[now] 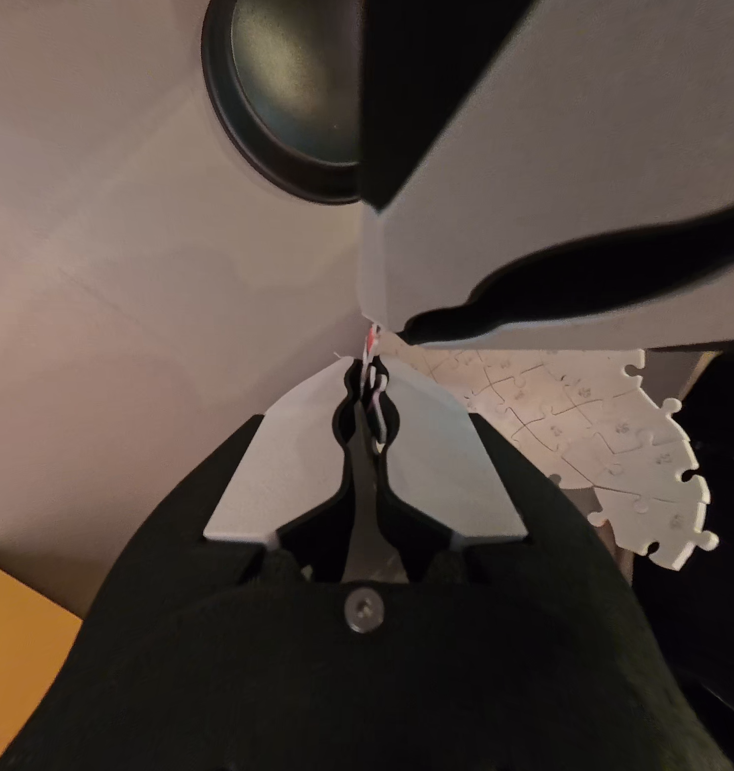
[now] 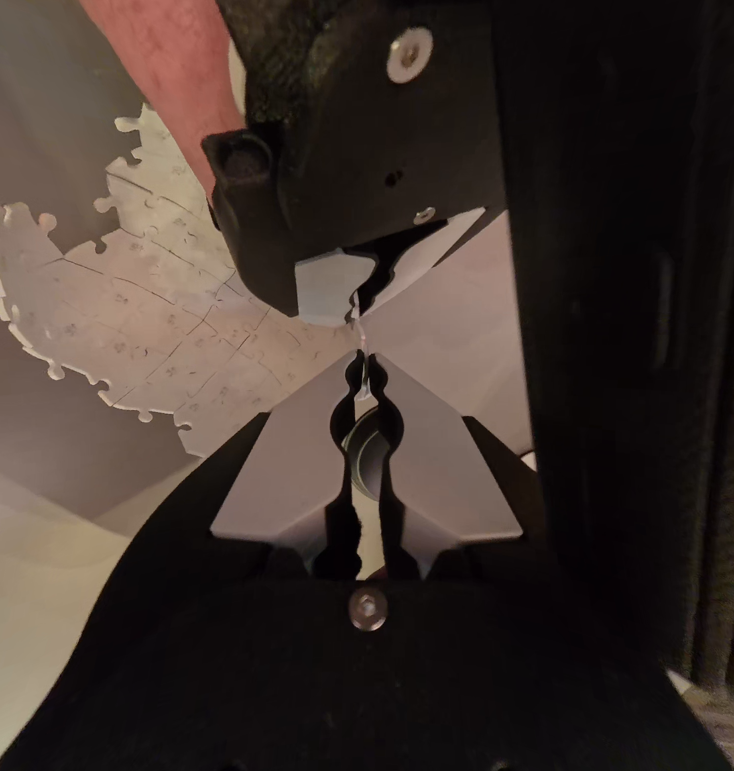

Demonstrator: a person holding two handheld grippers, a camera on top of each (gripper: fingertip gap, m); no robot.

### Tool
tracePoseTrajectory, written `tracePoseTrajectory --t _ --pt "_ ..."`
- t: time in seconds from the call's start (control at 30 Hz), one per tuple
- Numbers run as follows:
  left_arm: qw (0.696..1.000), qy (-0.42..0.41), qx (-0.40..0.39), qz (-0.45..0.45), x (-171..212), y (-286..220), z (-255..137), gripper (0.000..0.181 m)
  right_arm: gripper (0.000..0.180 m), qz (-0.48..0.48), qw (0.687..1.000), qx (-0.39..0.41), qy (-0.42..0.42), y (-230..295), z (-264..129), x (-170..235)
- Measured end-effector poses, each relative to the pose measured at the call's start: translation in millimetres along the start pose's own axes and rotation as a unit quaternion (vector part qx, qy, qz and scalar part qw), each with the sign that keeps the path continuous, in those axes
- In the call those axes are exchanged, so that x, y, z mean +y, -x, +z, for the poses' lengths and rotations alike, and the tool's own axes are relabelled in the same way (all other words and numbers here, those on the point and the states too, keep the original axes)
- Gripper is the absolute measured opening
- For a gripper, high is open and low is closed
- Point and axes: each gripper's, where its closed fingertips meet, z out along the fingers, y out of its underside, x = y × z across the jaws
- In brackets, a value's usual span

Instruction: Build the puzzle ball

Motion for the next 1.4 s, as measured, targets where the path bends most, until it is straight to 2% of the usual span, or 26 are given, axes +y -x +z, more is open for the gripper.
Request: tracePoseTrajectory --t 0.37,0.7,0.93,1.4 --pt "1.000 0.003 0.008 -0.007 -1.4 -2.6 -0.1 0.005 0.001 0.015 1.000 -0.005 -0.010 0.7 -0.8 1.7" --pt "1.000 0.002 0.008 -0.009 -1.8 -2.3 -0.5 0.005 0.011 0.052 0.998 -0.038 -0.005 4.4 3.0 13.8" --pt "1.000 0.003 0.005 -0.009 -2.6 -2.1 -0.3 0.005 0.002 0.083 0.994 -0.062 -0.014 5.3 8.6 14.4" --pt "1.000 -0.001 0.013 -0.014 -2.5 -1.7 -1.5 0.005 0.001 0.100 0.991 -0.074 -0.038 6.1 7.5 12.4"
